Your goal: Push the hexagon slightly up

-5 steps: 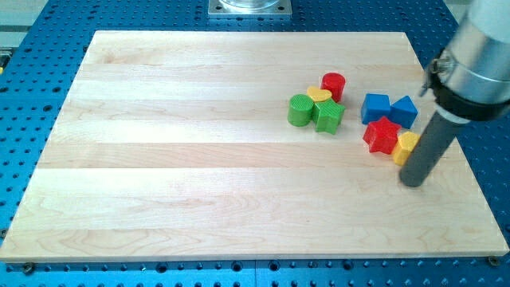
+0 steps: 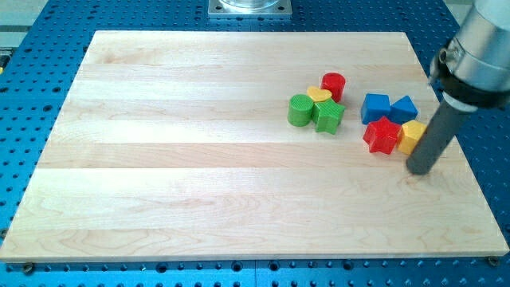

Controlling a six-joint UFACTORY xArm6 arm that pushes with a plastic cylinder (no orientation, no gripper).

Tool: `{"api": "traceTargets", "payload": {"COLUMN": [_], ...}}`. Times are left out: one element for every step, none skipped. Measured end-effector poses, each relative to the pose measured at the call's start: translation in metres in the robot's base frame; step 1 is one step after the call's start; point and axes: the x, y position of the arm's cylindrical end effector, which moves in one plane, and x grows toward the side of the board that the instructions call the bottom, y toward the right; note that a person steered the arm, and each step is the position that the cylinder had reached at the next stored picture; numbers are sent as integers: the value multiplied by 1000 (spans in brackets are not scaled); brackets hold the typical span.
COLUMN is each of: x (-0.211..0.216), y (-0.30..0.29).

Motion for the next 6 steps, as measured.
{"api": "traceTargets", "payload": {"x": [-3, 3, 3, 28, -27, -28], "y": [-17, -3, -24, -86, -142, -150]}}
